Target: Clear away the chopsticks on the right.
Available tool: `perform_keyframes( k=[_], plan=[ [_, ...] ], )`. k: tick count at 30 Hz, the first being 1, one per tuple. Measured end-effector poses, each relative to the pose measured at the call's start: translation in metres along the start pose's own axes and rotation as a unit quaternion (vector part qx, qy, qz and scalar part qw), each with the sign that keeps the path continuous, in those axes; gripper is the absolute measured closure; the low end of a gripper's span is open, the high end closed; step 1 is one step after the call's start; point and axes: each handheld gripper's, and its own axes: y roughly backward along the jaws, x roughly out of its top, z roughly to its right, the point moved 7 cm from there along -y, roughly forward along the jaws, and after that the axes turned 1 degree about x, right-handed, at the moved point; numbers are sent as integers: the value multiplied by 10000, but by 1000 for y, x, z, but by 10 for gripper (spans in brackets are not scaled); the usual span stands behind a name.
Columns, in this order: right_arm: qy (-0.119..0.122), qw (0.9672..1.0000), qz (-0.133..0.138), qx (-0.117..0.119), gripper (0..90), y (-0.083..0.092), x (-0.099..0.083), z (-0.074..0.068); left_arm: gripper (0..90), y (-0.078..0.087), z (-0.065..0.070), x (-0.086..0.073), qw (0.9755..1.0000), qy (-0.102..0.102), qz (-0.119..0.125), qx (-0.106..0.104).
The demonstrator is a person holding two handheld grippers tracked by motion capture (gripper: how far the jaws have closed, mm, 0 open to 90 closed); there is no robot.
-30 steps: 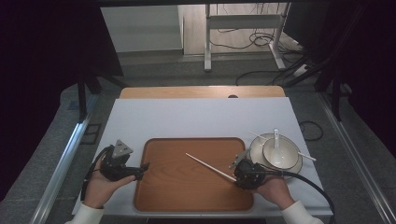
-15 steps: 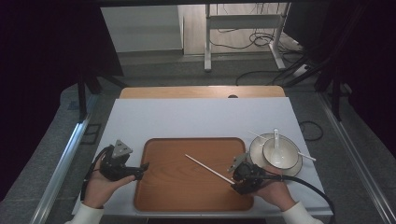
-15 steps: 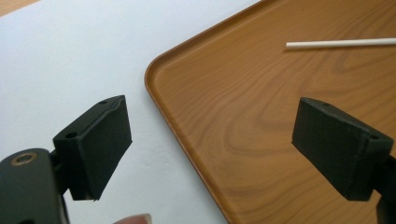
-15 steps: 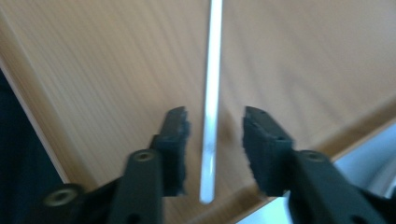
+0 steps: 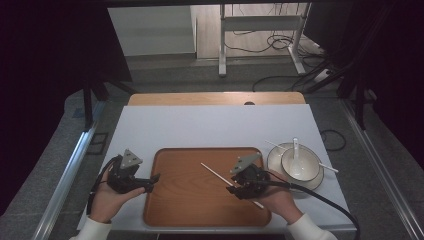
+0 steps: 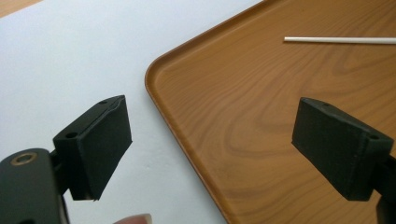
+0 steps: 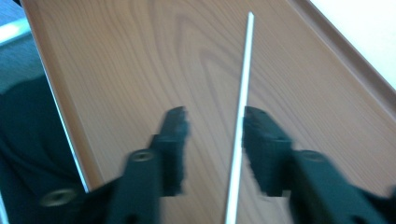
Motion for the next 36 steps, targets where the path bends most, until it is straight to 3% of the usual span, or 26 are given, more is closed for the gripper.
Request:
perform_keyframes(
  k=[5,11,15,26,36],
  plan=[
    [-111,9996,-101,223,888,-26,12,7,115,0,-1,0,10000,16,3,7],
    [-93,9992,-330,184,896,-56,15,15,115,0,-1,-1,10000,38,17,6],
    [-171,9987,-471,101,897,-67,12,23,115,0,-2,-1,10000,42,12,14],
    [-294,9974,-646,-155,897,-71,5,32,115,1,-1,-1,10000,54,34,17],
    [-234,9963,-737,-376,897,-67,-1,37,115,2,-3,-2,10000,45,23,24]
  ],
)
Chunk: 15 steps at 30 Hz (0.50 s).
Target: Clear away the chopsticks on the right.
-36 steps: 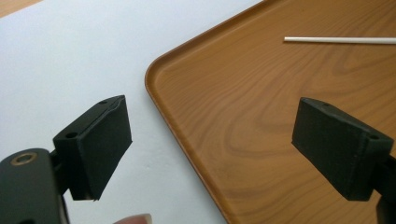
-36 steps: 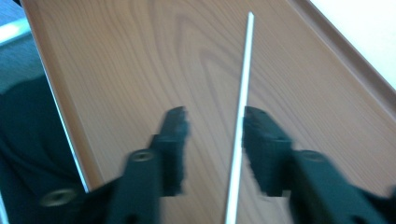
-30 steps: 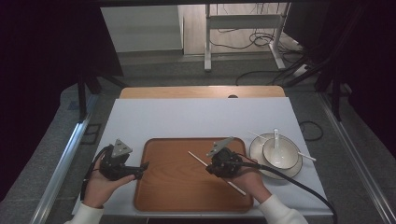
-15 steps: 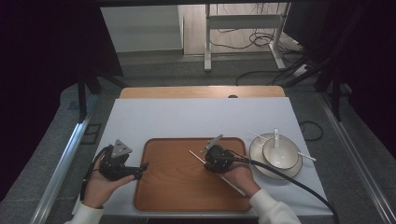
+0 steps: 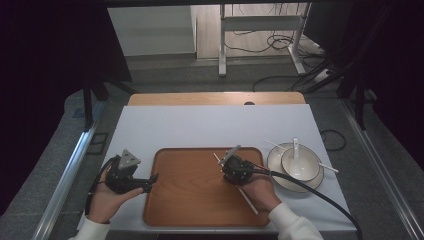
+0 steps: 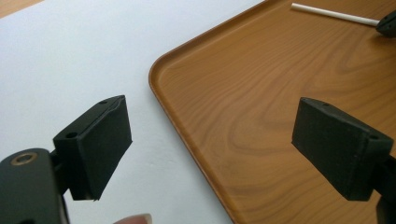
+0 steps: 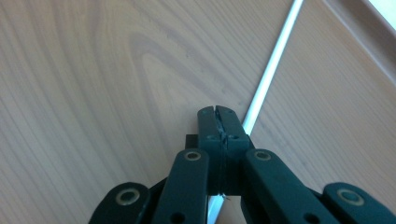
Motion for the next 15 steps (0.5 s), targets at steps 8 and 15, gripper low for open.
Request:
perform_keyframes(
  k=[8,15],
  plan=[
    [-132,9999,-37,-43,897,6,-13,4,115,1,0,0,10000,-14,3,0],
    [-285,9995,-34,-126,897,16,-29,9,115,1,0,0,10000,-30,-8,6]
  ],
)
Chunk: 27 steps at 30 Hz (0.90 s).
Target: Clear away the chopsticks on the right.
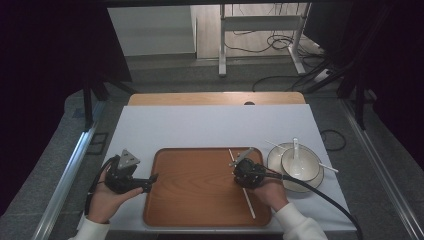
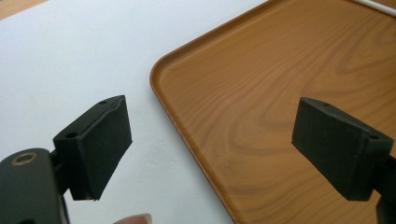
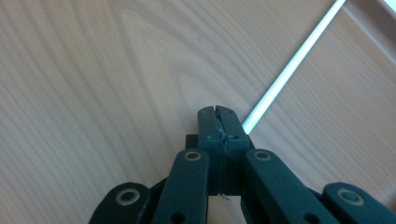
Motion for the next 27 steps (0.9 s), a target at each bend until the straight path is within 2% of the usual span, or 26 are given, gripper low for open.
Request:
perform_keyframes(
  k=[7,14,27],
  plan=[
    [-89,9999,-46,-137,897,4,-9,8,115,1,-1,0,10000,19,14,9],
    [-216,9996,-92,-177,897,8,-16,14,116,1,0,0,10000,12,5,3],
    [-279,9986,-230,-387,897,16,-33,21,116,1,-1,0,10000,55,39,2]
  ],
)
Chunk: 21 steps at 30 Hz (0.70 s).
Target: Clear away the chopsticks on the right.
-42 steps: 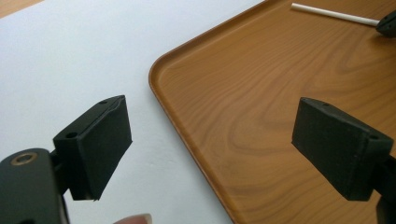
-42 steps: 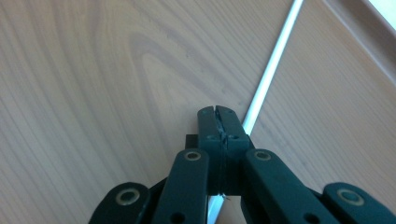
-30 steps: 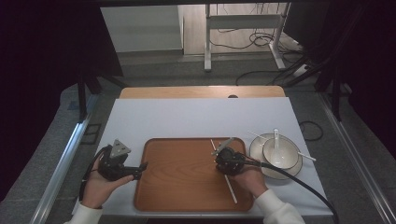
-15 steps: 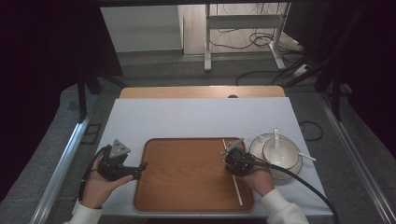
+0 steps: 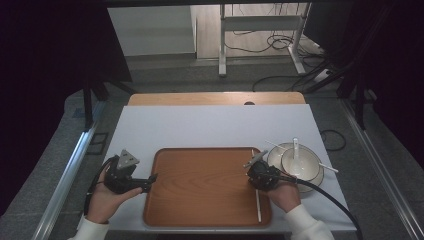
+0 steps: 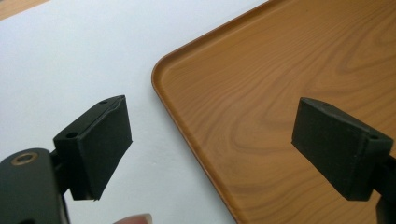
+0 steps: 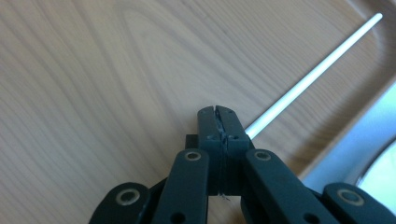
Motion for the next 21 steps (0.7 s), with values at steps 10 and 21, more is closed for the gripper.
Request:
perform_keyframes(
  k=[10,21],
  plan=[
    [-54,9999,137,29,897,8,-2,3,116,0,0,0,10000,-2,-8,12],
    [-129,9953,958,15,897,64,2,18,116,0,-1,-1,10000,-28,-23,32]
  ],
)
